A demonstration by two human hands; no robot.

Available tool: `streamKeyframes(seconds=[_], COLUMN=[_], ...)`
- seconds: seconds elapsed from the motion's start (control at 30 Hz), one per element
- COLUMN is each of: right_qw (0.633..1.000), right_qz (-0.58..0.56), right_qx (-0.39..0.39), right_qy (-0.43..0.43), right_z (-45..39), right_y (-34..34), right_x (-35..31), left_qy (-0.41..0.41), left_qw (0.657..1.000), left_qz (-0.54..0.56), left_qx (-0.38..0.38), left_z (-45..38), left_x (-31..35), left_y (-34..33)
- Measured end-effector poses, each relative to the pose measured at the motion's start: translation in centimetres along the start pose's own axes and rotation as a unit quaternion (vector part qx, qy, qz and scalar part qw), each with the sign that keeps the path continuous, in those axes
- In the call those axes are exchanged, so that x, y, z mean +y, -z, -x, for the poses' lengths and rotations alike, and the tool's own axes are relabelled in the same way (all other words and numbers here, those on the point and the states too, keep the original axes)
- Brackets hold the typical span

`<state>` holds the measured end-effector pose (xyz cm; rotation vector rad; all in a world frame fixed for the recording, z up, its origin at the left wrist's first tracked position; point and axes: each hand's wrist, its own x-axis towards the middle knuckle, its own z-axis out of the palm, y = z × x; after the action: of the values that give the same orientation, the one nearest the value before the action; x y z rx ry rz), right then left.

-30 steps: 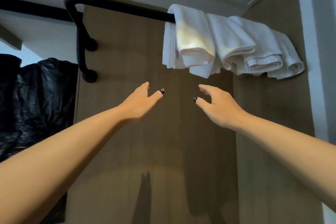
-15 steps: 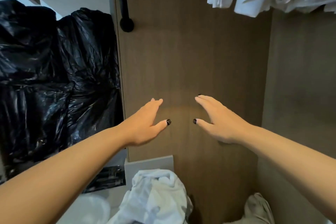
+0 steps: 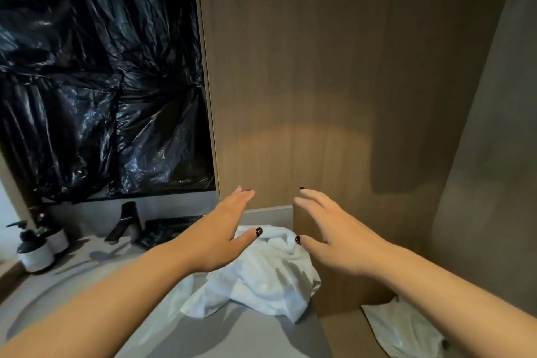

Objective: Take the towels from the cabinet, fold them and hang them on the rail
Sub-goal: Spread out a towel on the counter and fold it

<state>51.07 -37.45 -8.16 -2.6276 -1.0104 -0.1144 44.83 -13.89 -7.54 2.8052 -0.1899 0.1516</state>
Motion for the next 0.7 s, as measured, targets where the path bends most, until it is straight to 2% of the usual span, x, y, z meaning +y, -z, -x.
streamKeyframes(seconds=[0.17, 0.3, 0.5, 0.7], right_qw=[0.997, 0.993, 0.985, 0.982], right_qz=[-0.05, -0.092, -0.074, -0.076], right_qx=[-0.051, -0.078, -0.153, -0.169], right_qy=[0.008, 0.002, -0.012, -0.038], right_z=[-3.2, -6.0, -9.6, -13.0], right_y=[-4.9, -8.2, -11.9, -16.2], right_x=[3.4, 5.4, 6.2, 5.7], left_qy=[-0.02, 0.002, 0.061, 0.083], left_qw=[1.0, 0.999, 0.995, 0.99], left_qz=[0.008, 0.033, 0.076, 0.112], left_qx=[0.006, 0.01, 0.009, -0.003], left_z=[-3.3, -5.5, -5.8, -5.8], left_x=[-2.2, -4.2, -8.3, -11.8], left_y=[-3.6, -6.3, -10.1, -15.4])
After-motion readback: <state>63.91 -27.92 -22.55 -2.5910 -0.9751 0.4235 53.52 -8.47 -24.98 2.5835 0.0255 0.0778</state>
